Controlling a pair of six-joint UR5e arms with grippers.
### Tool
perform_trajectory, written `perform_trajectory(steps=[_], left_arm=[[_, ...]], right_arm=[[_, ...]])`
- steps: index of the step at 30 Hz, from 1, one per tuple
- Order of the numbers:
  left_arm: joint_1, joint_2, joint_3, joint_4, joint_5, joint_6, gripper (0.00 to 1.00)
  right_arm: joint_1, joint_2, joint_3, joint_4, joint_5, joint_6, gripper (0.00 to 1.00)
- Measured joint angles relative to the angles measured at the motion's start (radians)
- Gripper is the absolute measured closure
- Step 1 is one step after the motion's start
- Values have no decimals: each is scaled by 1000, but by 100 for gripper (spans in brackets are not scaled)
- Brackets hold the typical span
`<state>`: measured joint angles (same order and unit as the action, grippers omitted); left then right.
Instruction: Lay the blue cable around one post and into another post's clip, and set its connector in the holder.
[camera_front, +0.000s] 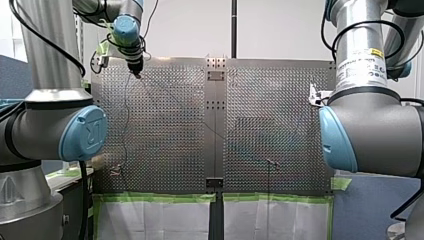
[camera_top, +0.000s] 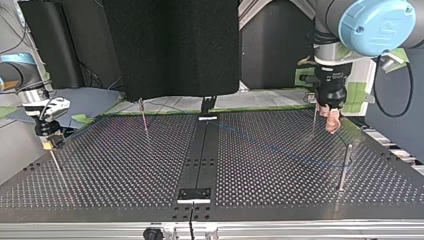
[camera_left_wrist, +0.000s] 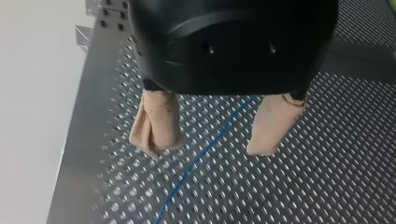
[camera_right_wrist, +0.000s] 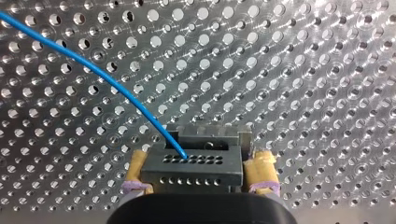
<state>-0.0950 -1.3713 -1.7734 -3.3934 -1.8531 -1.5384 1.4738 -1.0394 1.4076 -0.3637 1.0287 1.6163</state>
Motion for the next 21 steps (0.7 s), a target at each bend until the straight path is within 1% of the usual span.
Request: perform_trajectory(steps=[2,5,10,13,19,21], left_arm=[[5,6,-12,8,-17,20,0],[17,17,-35,28,-31,40,0],[39,18,-57,63,-32,37,0],[58,20,-60,71,-22,31,0],[108,28,-61,83,21,5,0],[124,29,-61,84,26,1,0]], right_arm=[[0,0,0,1,0,0,11],[0,0,0,1,-1,-1,11],[-1,0,0,1,-1,-2,11],[-3,0,0,1,-1,-2,11],[-3,0,0,1,-1,-2,11],[-3,0,0,1,-1,-2,11]])
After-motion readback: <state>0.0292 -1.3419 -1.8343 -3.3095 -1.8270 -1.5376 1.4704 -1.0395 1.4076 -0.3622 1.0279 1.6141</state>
